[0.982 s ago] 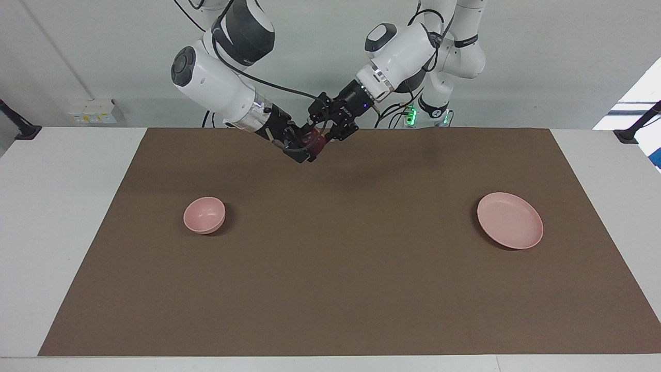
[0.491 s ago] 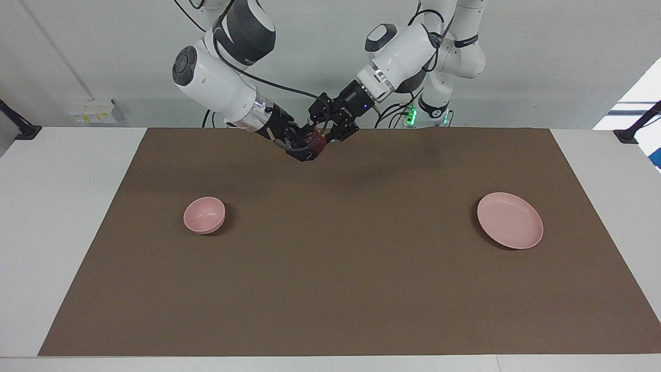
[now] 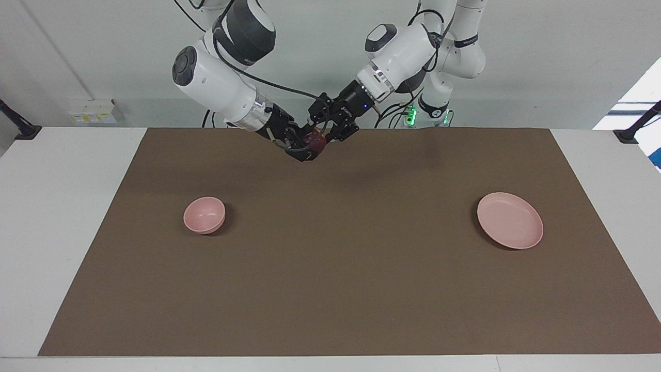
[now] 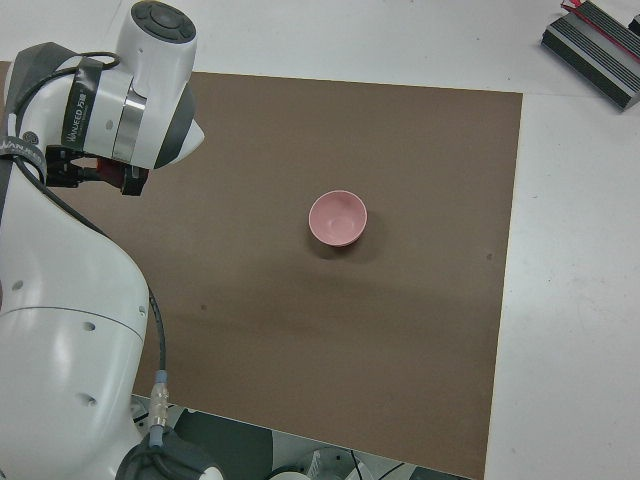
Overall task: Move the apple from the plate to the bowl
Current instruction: 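Close the right gripper on the apple held by the left gripper, then carry the apple toward the bowl with the right gripper while the left gripper withdraws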
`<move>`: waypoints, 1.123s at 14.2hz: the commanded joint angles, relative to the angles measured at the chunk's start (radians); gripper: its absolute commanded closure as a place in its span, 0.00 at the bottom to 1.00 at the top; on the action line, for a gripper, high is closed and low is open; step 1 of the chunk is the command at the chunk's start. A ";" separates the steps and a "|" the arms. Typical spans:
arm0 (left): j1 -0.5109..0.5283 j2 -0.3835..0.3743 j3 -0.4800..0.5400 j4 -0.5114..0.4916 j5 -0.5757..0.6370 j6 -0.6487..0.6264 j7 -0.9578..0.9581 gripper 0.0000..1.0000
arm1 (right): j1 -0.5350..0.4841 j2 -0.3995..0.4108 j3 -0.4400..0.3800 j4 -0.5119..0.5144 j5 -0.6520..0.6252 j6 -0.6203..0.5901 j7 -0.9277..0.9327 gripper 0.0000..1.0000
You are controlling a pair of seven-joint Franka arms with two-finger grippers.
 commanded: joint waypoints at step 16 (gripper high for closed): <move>0.317 -0.045 0.011 -0.006 0.437 -0.692 0.001 0.00 | -0.066 -0.050 0.003 0.005 -0.372 -0.205 -0.571 1.00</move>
